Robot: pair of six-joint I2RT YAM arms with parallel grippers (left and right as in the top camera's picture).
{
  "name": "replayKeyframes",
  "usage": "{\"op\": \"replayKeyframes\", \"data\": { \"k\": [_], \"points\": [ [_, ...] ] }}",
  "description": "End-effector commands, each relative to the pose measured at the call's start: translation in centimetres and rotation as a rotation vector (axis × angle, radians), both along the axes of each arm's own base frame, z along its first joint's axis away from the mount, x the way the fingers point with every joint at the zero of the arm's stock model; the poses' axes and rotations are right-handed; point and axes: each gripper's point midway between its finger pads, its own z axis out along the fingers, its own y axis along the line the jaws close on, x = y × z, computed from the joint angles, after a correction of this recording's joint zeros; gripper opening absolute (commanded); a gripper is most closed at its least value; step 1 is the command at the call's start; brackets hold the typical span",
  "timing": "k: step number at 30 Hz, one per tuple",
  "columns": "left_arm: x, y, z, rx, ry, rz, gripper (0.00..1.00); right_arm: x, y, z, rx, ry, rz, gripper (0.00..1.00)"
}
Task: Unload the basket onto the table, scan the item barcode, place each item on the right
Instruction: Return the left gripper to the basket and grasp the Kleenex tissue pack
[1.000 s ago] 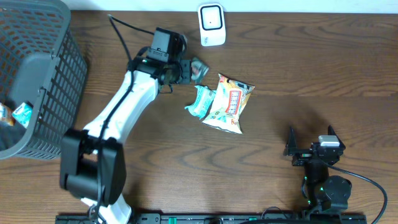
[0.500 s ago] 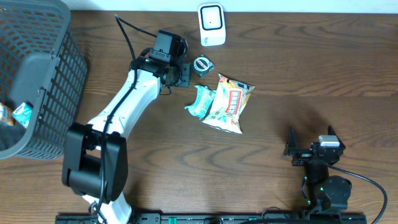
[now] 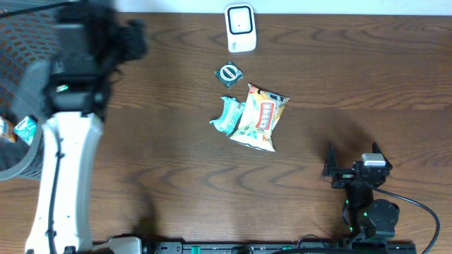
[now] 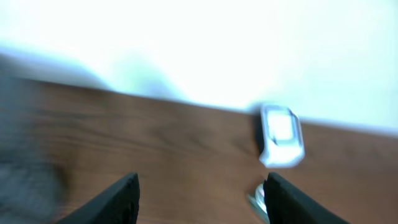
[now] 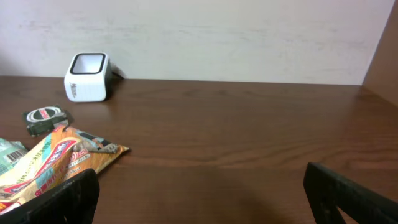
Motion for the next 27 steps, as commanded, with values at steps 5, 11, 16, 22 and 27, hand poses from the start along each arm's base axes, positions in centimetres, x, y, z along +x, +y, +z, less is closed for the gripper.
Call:
{"op": "replayKeyframes", "data": {
  "k": [5, 11, 16, 22, 27],
  "points": [
    [-2.7, 15.8, -1.1, -0.152, 0.017, 0.438, 0.64, 0.0, -0.3, -0.1, -0.008, 0.001, -0.012, 0.99],
    [-7.4, 25.0, -5.2, -0.195, 0.129, 0.674, 0.64, 0.0, -0.3, -0.1, -0.008, 0.001, -0.012, 0.99],
    [-9.4, 27.4, -10.4, -0.259, 0.285, 0.750, 0.64, 0.0, -0.3, -0.1, -0.008, 0.001, -0.012, 0.99],
    [-9.6, 27.7, -15.9, -0.280, 0.442, 0.775, 0.64, 0.0, -0.3, -0.1, -0.008, 0.001, -0.012, 0.99],
    [-11.9, 29.7, -19.5, -0.155, 0.600, 0.926, 0.64, 0.0, -0.3, -0.1, -0.008, 0.001, -0.012, 0.99]
  ]
}}
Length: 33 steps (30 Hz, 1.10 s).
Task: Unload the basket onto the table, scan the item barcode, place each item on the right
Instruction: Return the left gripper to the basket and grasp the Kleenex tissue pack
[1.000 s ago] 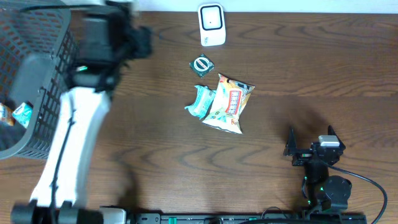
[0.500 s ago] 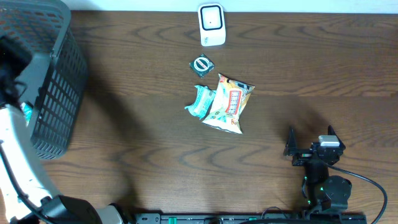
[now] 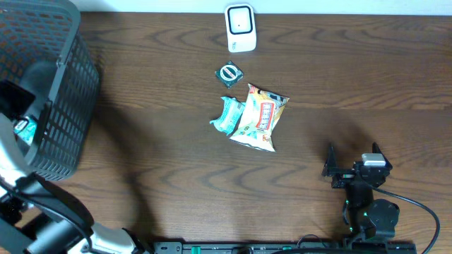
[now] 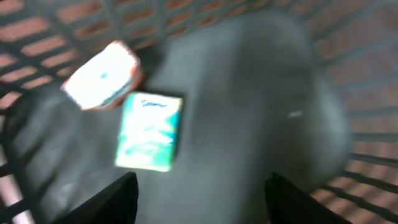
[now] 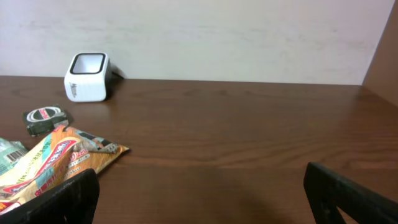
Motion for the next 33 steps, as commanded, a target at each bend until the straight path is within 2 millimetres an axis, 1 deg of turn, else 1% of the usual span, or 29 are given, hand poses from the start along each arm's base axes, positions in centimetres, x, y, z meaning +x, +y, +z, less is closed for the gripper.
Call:
{"op": "replayKeyframes", "data": {
  "k": [1, 2, 4, 8, 14, 17, 20, 22, 31, 33],
  "points": [
    [-2.1, 1.9, -2.1, 0.091, 0.166, 0.097, 0.64, 0.0, -0.3, -0.1, -0.008, 0.001, -0.012, 0.99],
    [-2.4, 2.1, -2.7, 0.101, 0.195, 0.102, 0.64, 0.0, -0.3, -0.1, -0.008, 0.001, -0.012, 0.99],
    [-2.1, 2.1, -3.8, 0.103, 0.228, 0.064, 0.64, 0.0, -0.3, -0.1, -0.008, 0.001, -0.012, 0.99],
    [-1.3, 1.5, -6.1, 0.083, 0.272, 0.021, 0.64, 0.0, -0.3, -0.1, -0.008, 0.001, -0.012, 0.99],
    [-0.3, 0.7, -8.9, 0.082, 0.346, -0.081, 0.64, 0.0, -0.3, -0.1, -0.008, 0.001, -0.012, 0.99],
    [-0.8, 1.1, -9.7, 0.110, 0.399, -0.064, 0.64, 0.0, -0.3, -0.1, -0.008, 0.001, -0.012, 0.99],
    [-1.9, 2.2, -10.2, 0.159, 0.474, -0.026, 0.64, 0.0, -0.3, -0.1, -0.008, 0.001, -0.012, 0.99],
    [-2.4, 2.5, -10.6, 0.171, 0.500, -0.014, 0.64, 0.0, -0.3, -0.1, -0.008, 0.001, -0.012, 0.99],
    [-2.2, 2.8, -12.6, 0.160, 0.520, -0.017, 0.64, 0.0, -0.3, -0.1, -0.008, 0.001, -0.012, 0.99],
    [-2.2, 2.7, -13.1, 0.154, 0.528, -0.019, 0.63, 0.0, -0.3, -0.1, -0.008, 0.001, -0.012, 0.99]
  ]
}}
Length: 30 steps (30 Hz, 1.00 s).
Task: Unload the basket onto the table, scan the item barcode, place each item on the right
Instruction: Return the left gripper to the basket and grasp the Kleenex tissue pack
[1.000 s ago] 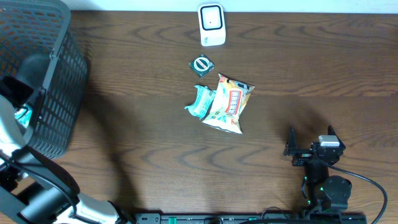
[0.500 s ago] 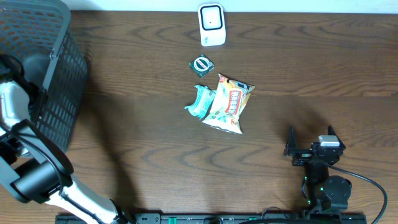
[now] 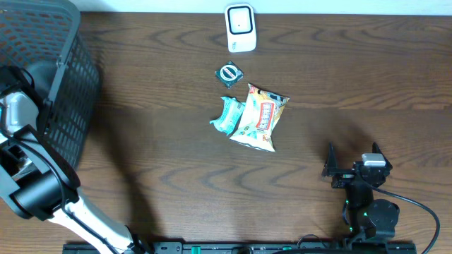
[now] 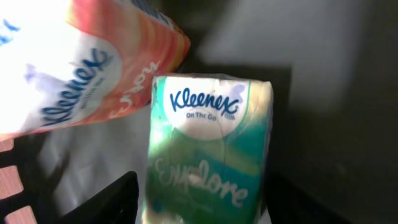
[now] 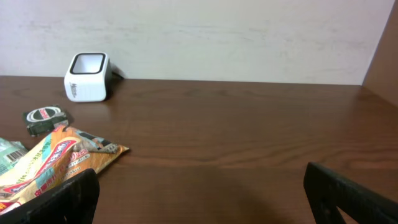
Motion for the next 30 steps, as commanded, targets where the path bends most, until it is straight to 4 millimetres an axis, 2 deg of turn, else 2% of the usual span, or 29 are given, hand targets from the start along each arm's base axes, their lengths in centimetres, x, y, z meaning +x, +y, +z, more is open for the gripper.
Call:
{"op": "replayKeyframes", "data": {
  "k": [1, 4, 6, 9, 11, 12, 15, 18, 20, 25, 30],
  "points": [
    [-0.7, 0.2, -1.5, -0.004, 0.051, -0.002, 0.59, 0.0, -0.3, -0.1, -0.008, 0.001, -0.012, 0.99],
    [-0.7, 0.1, -1.8, -0.008, 0.057, -0.001, 0.38, 0.0, -0.3, -0.1, -0.008, 0.001, -0.012, 0.99],
    [-0.7, 0.1, -1.7, -0.007, 0.056, -0.001, 0.30, 0.0, -0.3, -0.1, -0.008, 0.001, -0.012, 0.99],
    [-0.9, 0.0, -1.6, -0.011, 0.060, -0.001, 0.24, 0.0, -0.3, -0.1, -0.008, 0.001, -0.012, 0.99],
    [-1.0, -0.1, -1.3, -0.012, 0.058, 0.001, 0.11, 0.0, -0.3, -0.1, -0.008, 0.001, -0.012, 0.99],
    [-0.9, -0.2, -1.0, -0.015, 0.048, 0.003, 0.08, 0.0, -0.3, -0.1, -0.008, 0.001, -0.012, 0.99],
    [0.0, -0.9, 0.6, -0.042, -0.024, -0.016, 0.08, 0.0, -0.3, -0.1, -0.008, 0.001, -0.012, 0.99],
    [1.5, -1.8, 3.8, -0.067, -0.160, -0.025, 0.08, 0.0, -0.3, -0.1, -0.008, 0.001, -0.012, 0.99],
    [2.5, -2.3, 6.6, -0.072, -0.271, -0.025, 0.08, 0.0, -0.3, -0.1, -0.008, 0.001, -0.012, 0.99],
    [5.3, -5.0, 15.9, -0.103, -0.612, -0.104, 0.08, 0.0, -0.3, -0.1, -0.008, 0.001, -0.012, 0.99],
    [6.7, -9.4, 27.3, -0.131, -0.983, -0.277, 0.08, 0.0, -0.3, -0.1, -0.008, 0.001, -0.012, 0.99]
  ]
}}
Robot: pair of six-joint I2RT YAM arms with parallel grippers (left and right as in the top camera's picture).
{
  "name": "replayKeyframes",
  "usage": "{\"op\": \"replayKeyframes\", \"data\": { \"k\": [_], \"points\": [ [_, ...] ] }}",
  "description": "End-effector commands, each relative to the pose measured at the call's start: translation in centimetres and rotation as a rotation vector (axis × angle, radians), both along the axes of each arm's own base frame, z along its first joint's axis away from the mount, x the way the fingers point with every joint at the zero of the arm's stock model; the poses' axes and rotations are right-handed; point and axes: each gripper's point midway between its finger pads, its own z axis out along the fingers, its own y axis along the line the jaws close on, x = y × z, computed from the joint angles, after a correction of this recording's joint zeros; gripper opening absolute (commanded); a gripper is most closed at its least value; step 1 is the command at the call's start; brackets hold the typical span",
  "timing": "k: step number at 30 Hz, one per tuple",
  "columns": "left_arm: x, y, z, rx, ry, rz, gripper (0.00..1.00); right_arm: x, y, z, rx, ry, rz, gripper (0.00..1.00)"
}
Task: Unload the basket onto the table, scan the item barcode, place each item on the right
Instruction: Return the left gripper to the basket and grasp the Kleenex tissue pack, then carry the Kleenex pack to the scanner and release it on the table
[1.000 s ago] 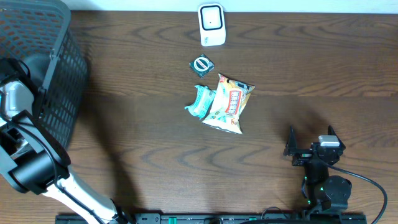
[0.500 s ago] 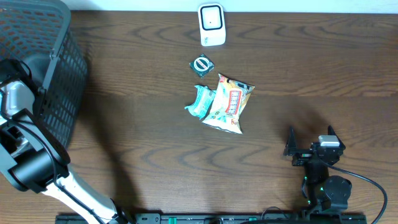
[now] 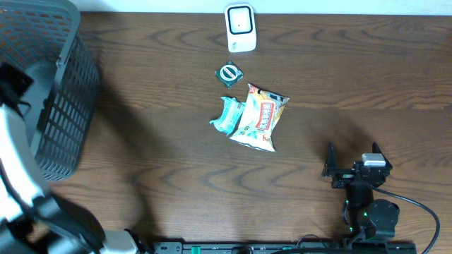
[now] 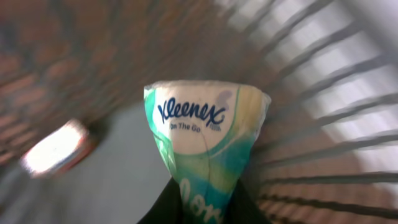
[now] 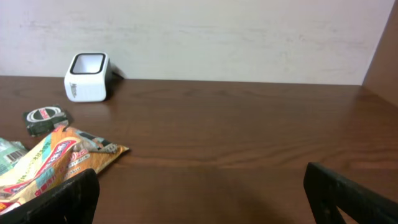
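A green Kleenex tissue pack point(image 4: 208, 134) hangs upright inside the dark wire basket point(image 3: 67, 92), and my left gripper point(image 4: 202, 204) is shut on its lower end. In the overhead view only my white left arm point(image 3: 13, 152) shows beside the basket; the pack is hidden there. The white barcode scanner point(image 3: 240, 28) stands at the table's far edge, also seen from the right wrist as a scanner point(image 5: 89, 76). My right gripper point(image 5: 199, 193) rests open near the front right of the table, holding nothing.
An orange-and-white tissue pack point(image 4: 56, 148) lies on the basket floor. Mid-table lie a round dark tin point(image 3: 229, 73), a teal pack point(image 3: 227, 115) and an orange snack bag point(image 3: 261, 116). The basket walls point(image 4: 323, 124) close round my left gripper.
My left gripper was open just over the green Kleenex pack lying flat by the orange pack. Now it is shut on the pack, which is held upright above the basket floor.
My left gripper was open over the table with the scanner in sight. Then it was open high inside the basket above two tissue packs, then close over the green one. Now it holds that pack lifted. The right arm stayed still throughout.
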Motion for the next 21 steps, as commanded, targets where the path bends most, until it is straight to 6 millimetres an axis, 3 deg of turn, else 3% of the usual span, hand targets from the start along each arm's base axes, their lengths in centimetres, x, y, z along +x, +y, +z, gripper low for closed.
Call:
{"op": "replayKeyframes", "data": {
  "k": [1, 4, 8, 14, 19, 21],
  "points": [
    [0.8, -5.0, 6.8, -0.078, -0.246, -0.188, 0.08, 0.0, -0.3, -0.1, -0.008, 0.001, -0.012, 0.99],
    [0.3, -9.1, 11.7, -0.110, -0.394, -0.314, 0.08, 0.0, -0.3, -0.1, -0.008, 0.001, -0.012, 0.99],
    [0.6, -14.6, 13.8, -0.147, -0.444, -0.449, 0.08, 0.0, -0.3, -0.1, -0.008, 0.001, -0.012, 0.99],
    [2.6, -25.9, 12.2, -0.180, -0.372, -0.748, 0.08, 0.0, -0.3, -0.1, -0.008, 0.001, -0.012, 0.99],
    [2.0, -35.7, 9.9, -0.125, -0.286, -1.045, 0.08, 0.0, -0.3, -0.1, -0.008, 0.001, -0.012, 0.99],
    [1.9, -38.6, 8.7, -0.124, -0.248, -1.105, 0.08, 0.0, -0.3, -0.1, -0.008, 0.001, -0.012, 0.99]
  ]
}}
